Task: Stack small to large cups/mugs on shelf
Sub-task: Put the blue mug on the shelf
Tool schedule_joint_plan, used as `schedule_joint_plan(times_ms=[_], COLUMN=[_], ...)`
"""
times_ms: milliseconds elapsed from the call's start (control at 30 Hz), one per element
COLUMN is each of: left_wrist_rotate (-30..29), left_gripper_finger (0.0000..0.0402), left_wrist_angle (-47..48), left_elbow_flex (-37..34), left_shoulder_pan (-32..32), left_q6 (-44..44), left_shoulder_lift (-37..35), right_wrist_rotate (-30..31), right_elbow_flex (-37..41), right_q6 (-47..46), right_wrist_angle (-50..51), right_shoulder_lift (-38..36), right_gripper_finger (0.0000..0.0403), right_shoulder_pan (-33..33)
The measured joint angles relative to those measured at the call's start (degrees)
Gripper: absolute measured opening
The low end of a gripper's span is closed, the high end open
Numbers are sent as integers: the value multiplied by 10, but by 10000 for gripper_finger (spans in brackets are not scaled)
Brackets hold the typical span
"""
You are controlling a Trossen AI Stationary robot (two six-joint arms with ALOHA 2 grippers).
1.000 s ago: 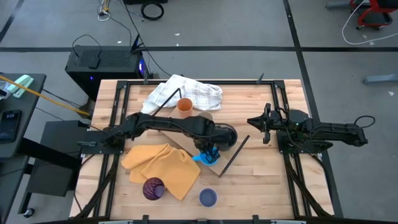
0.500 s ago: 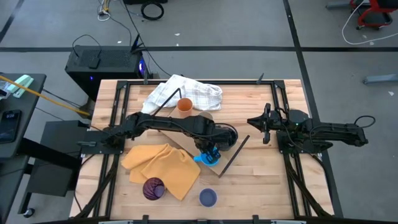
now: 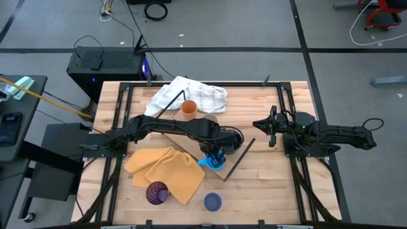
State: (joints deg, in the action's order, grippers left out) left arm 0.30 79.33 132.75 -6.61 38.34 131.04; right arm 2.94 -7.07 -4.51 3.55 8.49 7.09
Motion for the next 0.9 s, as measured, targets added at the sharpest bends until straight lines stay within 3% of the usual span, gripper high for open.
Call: schedule_joint_plan(times_ms=[900], left_wrist_rotate=[-3], left_gripper_finger=[10], left_wrist_angle=[-2], left_elbow_flex=[1], left_shoulder_pan=[-1], left_q6=[-14], left_shoulder_lift=[13], right_wrist_rotate=[0], right_elbow_flex=[0], right_q6=[0], right_wrist_angle=[0], right_shoulder_lift=[0], right_gripper_finger=[45], right_shoulder_pan=[0])
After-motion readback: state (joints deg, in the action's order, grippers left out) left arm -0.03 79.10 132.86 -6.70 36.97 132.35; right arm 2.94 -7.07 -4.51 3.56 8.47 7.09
